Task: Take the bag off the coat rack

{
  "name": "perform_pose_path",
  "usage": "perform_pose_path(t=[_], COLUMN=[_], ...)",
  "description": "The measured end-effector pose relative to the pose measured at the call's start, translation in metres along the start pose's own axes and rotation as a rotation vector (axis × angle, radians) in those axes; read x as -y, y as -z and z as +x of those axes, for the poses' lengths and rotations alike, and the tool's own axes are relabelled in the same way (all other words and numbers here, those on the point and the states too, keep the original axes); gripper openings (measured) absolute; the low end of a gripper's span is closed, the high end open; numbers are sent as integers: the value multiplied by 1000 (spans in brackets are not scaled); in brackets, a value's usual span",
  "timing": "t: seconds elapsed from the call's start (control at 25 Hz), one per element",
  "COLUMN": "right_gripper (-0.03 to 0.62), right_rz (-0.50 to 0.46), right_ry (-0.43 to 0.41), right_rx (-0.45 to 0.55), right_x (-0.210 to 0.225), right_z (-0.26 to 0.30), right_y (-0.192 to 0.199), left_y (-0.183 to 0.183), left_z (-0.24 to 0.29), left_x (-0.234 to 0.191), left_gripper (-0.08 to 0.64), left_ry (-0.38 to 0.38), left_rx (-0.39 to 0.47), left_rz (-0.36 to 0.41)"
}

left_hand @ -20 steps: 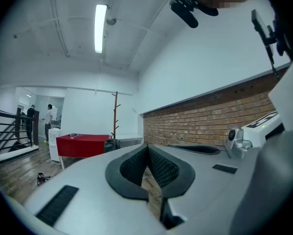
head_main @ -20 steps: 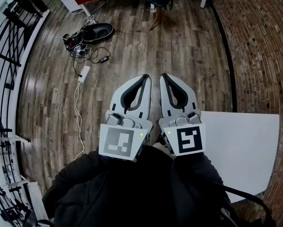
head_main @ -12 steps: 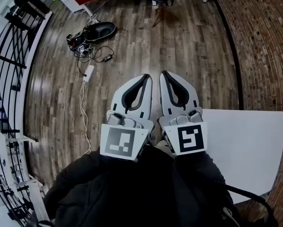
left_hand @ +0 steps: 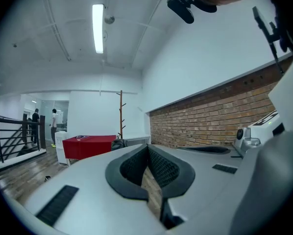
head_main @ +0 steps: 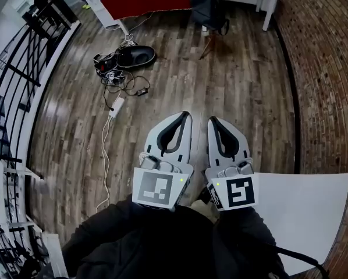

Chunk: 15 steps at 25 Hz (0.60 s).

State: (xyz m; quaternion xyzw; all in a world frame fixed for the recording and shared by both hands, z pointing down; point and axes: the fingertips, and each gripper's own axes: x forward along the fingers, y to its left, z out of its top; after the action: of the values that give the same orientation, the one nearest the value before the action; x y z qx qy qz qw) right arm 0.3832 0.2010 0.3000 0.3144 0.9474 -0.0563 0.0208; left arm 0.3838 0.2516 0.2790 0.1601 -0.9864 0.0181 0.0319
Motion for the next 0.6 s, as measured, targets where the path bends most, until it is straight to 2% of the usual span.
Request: perform_pose_path(t=[0.2,0.36,0.6], right_gripper=[8,8,8], right_rz=[-43,-62,-90], right_ry=[21,55,69], right_rx=[-25,-24,-55], right_x=[-1,1,-16], right_z=[61,118,205], right_y=[11,14,18], left_y=[17,22,18], left_z=[29,59,93], left_x=[-64,-112,-192], left_gripper=[11,10,9], left_ry=[-32,0,14], left_rx=[-4,15,47], left_rz=[-42,-89,-109])
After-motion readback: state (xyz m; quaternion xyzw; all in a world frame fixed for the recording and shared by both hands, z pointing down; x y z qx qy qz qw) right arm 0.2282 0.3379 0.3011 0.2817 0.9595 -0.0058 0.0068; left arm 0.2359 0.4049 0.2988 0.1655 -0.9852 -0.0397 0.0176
